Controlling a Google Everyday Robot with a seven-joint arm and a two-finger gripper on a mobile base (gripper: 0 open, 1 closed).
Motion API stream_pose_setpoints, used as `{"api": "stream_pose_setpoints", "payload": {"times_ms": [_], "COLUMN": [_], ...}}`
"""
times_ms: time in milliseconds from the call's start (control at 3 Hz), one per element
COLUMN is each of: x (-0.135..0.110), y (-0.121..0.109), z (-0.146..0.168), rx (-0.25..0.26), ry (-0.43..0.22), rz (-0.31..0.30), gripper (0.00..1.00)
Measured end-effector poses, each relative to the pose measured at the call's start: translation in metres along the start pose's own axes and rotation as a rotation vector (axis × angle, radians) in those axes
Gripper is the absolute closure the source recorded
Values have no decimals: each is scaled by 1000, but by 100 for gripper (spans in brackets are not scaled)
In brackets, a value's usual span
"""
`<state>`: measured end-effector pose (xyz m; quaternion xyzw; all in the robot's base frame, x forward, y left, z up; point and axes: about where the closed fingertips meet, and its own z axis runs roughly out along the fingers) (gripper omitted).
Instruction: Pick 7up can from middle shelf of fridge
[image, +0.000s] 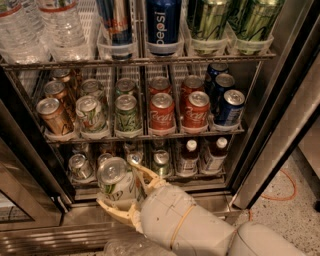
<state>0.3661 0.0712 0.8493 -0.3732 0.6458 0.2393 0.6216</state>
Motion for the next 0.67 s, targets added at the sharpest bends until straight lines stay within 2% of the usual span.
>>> {"api": "stream_pose_setpoints", "payload": {"times_ms": [333,667], "x": [3,3], "y": [-9,-9], "z": [-9,-9], "rx": [37,37], "ry": [8,8], "rz": [2,2], "gripper": [100,100]}}
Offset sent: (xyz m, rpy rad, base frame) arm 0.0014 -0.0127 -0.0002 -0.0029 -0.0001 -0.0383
